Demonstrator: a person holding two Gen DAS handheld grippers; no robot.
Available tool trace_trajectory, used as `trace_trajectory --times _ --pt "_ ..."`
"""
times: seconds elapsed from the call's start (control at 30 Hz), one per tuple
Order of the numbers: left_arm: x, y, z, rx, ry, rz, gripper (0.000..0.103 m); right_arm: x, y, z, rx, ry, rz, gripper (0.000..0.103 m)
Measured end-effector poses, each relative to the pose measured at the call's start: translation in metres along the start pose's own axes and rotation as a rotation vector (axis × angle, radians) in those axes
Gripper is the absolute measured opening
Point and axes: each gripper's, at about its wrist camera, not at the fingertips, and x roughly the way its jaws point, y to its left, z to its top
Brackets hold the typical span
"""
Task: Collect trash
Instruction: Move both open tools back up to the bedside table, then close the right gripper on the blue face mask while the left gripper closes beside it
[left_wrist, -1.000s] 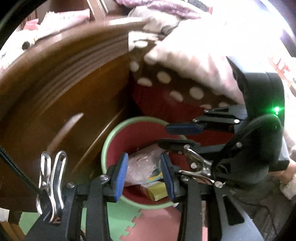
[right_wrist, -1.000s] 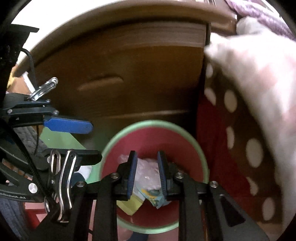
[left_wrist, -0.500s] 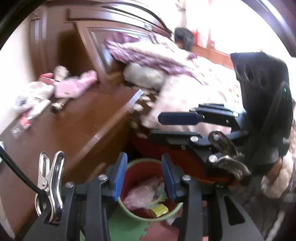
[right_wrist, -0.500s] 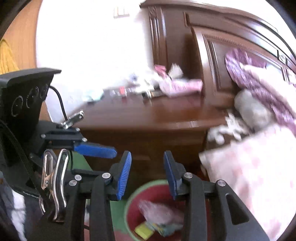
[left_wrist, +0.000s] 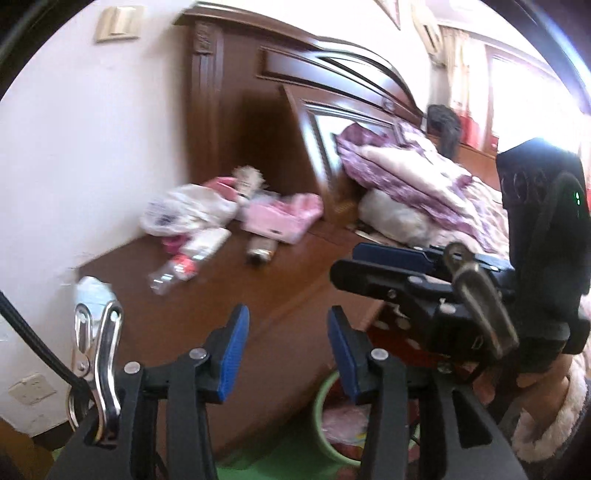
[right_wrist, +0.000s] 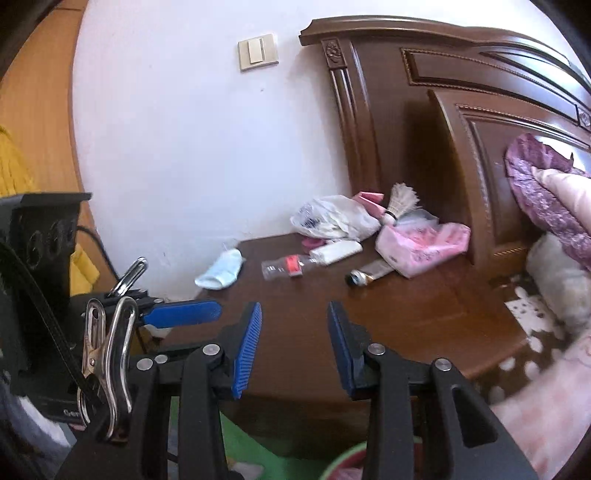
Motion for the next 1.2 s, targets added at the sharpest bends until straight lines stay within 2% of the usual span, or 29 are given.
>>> trace_trajectory --times 0.2,0.33,0.47,0.6,0.7,0.9,1.0,1.07,1.1,1.13,1.17,1.2 --pt "-0.011 0.045 0.000 -0.035 -0.034 0.116 0.047 0.032 0.014 0.025 0.083 -0.031 0.064 0.043" --pt "-0.012 0.080 -0.004 -0.083 -0.021 0.175 0.047 0.058 0.017 0.037 0.173 -0.039 0.120 0.044" --pt "-0.005 0.123 -0.013 -0.143 0.001 0.264 0.048 0.088 0.014 0.041 0.275 -0.005 0.160 0.045" --pt "0.002 0.157 -0.019 -0.202 0.032 0.306 0.048 0.119 0.014 0.041 0.307 0.050 0.143 0.045" --pt "0.011 0.184 -0.022 -0.275 0.050 0.304 0.048 0.140 0.017 0.042 0.318 0.089 0.135 0.045" --pt "0.044 0.213 -0.032 -0.345 0.101 0.266 0.048 0.191 0.030 0.043 0.345 0.166 0.137 0.045" --pt "0.047 0.215 -0.030 -0.354 0.055 0.225 0.048 0.215 0.037 0.046 0.353 0.195 0.148 0.045" --pt "0.052 0.213 -0.028 -0.328 0.040 0.239 0.048 0.229 0.043 0.048 0.342 0.222 0.170 0.045" --pt "0.056 0.214 -0.027 -0.328 0.064 0.236 0.044 0.241 0.048 0.049 0.317 0.259 0.187 0.045" --pt "0.060 0.214 -0.027 -0.334 0.085 0.225 0.032 0.249 0.053 0.049 0.290 0.289 0.184 0.045" --pt "0.062 0.215 -0.027 -0.336 0.102 0.234 0.026 0.258 0.059 0.049 0.249 0.316 0.162 0.045" --pt "0.063 0.216 -0.027 -0.333 0.112 0.246 0.025 0.265 0.065 0.048 0.203 0.336 0.132 0.045"
